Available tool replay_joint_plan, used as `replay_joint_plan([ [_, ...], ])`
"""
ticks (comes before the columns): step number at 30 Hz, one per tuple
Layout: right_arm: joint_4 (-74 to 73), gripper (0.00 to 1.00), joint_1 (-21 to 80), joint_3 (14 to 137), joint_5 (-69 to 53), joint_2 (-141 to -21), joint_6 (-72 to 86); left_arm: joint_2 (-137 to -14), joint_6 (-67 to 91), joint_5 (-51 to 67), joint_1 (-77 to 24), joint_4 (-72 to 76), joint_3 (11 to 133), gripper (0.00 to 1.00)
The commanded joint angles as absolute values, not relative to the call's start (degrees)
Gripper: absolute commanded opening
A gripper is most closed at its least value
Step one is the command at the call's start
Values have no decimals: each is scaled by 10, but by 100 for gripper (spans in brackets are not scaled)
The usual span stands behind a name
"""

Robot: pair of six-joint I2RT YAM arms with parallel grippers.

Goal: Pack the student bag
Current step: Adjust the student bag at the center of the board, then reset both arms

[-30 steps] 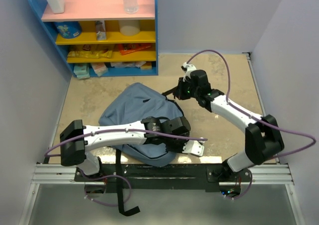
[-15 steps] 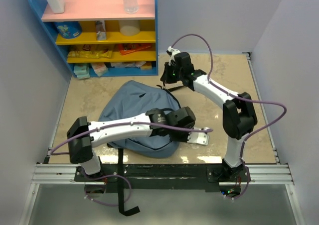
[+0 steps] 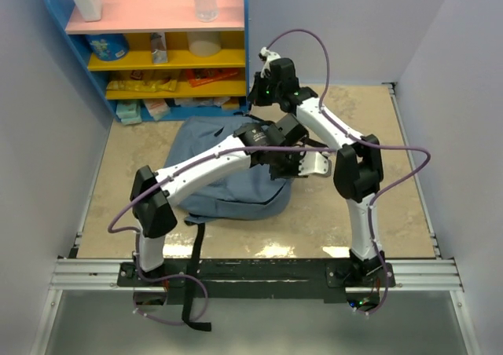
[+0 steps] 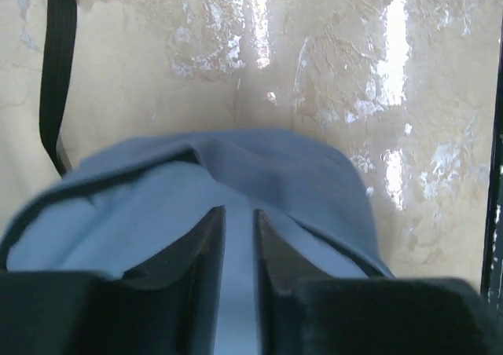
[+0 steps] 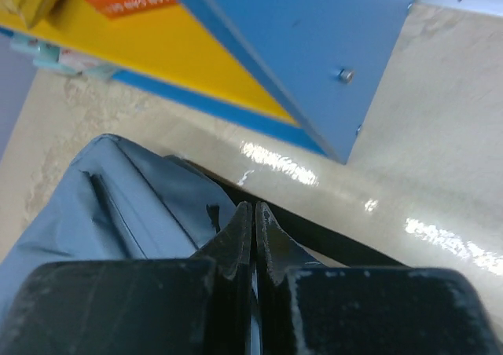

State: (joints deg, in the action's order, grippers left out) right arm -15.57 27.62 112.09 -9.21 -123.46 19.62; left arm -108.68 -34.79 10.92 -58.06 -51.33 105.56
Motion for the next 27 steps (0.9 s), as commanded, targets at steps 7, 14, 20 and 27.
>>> replay_joint_plan([
  [7, -56, 60, 266, 1127, -7, -1193, 185, -1043, -322, 199, -487, -584, 1287, 100],
  [14, -65, 99, 265, 981, 39, -1052, 175, -844, -231, 208, -333, -441, 1120, 100],
  [20, -98, 99, 266, 832, 42, -915, 187, -783, -165, 185, -253, -411, 988, 100],
  [27, -127, 99, 266, 706, 69, -772, 198, -712, -107, 174, -164, -333, 785, 100],
])
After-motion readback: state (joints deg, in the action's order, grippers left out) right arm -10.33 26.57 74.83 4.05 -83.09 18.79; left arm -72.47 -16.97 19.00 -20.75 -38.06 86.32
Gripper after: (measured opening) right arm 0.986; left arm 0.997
